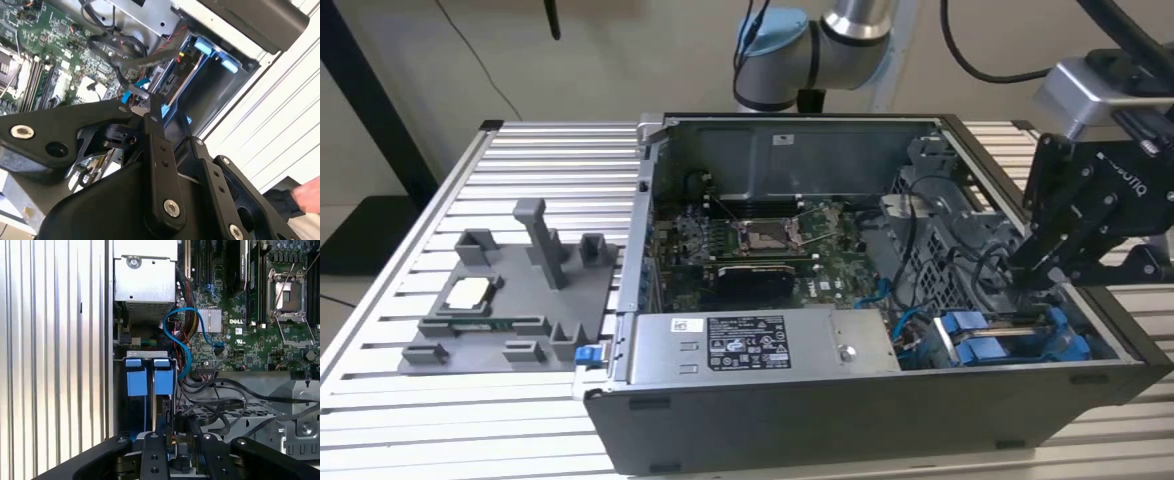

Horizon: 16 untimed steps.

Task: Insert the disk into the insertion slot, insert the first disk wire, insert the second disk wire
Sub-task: 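Insert the second disk wire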

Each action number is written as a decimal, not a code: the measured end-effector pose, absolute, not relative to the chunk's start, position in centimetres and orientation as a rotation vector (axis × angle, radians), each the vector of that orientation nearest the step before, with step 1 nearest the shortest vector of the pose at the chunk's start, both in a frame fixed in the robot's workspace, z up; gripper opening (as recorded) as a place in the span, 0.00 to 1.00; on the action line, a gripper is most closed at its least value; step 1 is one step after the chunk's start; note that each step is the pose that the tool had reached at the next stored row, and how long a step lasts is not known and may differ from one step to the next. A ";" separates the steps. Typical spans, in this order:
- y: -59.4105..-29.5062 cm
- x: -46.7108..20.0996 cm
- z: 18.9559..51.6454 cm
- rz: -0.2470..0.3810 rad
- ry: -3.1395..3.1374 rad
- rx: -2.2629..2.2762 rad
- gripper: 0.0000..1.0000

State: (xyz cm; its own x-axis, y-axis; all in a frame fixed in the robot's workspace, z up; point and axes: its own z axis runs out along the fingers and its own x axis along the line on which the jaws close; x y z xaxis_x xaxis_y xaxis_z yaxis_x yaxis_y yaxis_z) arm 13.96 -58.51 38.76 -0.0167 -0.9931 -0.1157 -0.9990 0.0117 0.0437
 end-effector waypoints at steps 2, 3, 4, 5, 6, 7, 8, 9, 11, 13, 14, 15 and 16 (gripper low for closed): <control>-58.5 13.5 38.7 0.163 2.192 -2.162 0.30; -58.5 13.3 38.7 0.156 2.188 -2.159 0.30; -58.5 13.1 38.7 0.146 2.184 -2.156 0.30; -58.5 13.0 38.6 0.134 2.178 -2.152 0.30; -58.5 12.8 38.6 0.123 2.172 -2.147 0.30; -58.5 12.7 38.6 0.115 2.167 -2.143 0.30; -58.4 12.7 38.6 0.111 2.165 -2.142 0.30; -58.4 12.7 38.5 0.106 2.162 -2.139 0.30; -58.3 12.5 38.5 0.091 2.155 -2.134 0.30; -58.1 12.3 38.3 0.076 2.147 -2.128 0.30; -58.1 12.2 38.3 0.068 2.143 -2.125 0.30; -58.0 12.1 38.2 0.062 2.140 -2.122 0.30; -57.9 12.0 38.2 0.058 2.138 -2.121 0.30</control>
